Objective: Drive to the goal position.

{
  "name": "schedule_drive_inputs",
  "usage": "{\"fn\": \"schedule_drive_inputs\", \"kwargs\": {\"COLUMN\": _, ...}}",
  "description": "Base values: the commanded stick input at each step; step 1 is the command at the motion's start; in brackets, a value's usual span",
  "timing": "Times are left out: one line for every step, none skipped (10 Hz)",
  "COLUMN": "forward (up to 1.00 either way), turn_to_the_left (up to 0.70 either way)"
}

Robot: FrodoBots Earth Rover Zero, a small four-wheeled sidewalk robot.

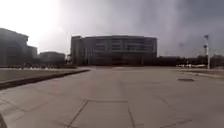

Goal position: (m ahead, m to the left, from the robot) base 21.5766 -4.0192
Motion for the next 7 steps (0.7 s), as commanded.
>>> {"fn": "schedule_drive_inputs", "kwargs": {"forward": 0.98, "turn_to_the_left": 0.0}}
{"fn": "schedule_drive_inputs", "kwargs": {"forward": 0.99, "turn_to_the_left": 0.0}}
{"fn": "schedule_drive_inputs", "kwargs": {"forward": 0.99, "turn_to_the_left": 0.0}}
{"fn": "schedule_drive_inputs", "kwargs": {"forward": 0.98, "turn_to_the_left": 0.0}}
{"fn": "schedule_drive_inputs", "kwargs": {"forward": 0.99, "turn_to_the_left": 0.0}}
{"fn": "schedule_drive_inputs", "kwargs": {"forward": 0.99, "turn_to_the_left": 0.0}}
{"fn": "schedule_drive_inputs", "kwargs": {"forward": 0.99, "turn_to_the_left": 0.0}}
